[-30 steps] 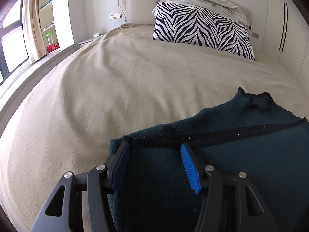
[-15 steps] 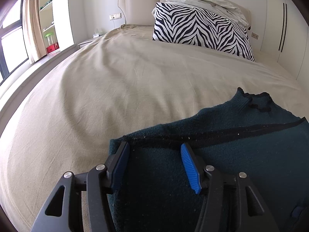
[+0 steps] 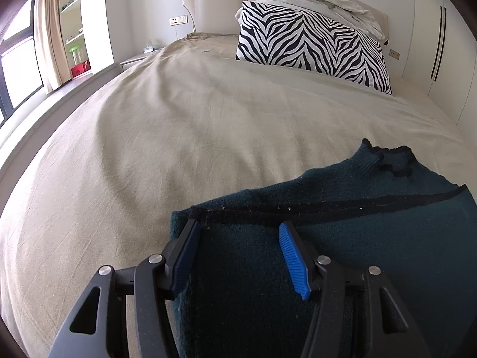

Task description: Fold small clothes

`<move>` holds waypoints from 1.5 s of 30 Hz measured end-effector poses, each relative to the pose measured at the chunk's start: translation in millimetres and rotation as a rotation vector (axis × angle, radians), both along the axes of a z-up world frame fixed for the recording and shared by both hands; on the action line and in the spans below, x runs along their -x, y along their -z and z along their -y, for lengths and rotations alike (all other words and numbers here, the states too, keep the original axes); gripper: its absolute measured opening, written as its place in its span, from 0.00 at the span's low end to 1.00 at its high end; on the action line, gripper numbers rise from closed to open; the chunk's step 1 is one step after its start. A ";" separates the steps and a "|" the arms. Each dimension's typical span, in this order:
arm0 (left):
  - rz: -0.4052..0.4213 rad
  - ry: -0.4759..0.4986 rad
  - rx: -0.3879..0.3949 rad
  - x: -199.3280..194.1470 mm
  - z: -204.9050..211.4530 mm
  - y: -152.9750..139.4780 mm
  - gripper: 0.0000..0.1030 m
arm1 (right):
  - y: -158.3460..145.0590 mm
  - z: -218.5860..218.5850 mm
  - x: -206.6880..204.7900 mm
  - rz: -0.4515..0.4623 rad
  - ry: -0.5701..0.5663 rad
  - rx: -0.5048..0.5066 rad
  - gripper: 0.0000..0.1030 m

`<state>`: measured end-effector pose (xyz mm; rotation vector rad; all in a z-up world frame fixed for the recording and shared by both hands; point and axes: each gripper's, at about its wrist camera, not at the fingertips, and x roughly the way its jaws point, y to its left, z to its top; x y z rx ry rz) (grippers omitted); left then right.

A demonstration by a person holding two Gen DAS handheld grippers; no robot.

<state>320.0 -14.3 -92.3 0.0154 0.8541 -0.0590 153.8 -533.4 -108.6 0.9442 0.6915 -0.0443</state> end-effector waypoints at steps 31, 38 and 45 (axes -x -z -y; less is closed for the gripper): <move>-0.048 -0.068 0.400 188.2 -82.5 -13.7 0.64 | -18.1 -24.8 78.6 0.021 -0.035 -0.036 0.53; -0.104 -0.097 0.445 178.8 -96.4 0.5 0.64 | -47.0 -98.1 54.6 0.034 -0.245 0.024 0.53; -0.109 -0.080 0.489 180.7 -96.2 2.0 0.65 | -47.9 -146.3 48.6 0.001 -0.340 0.075 0.53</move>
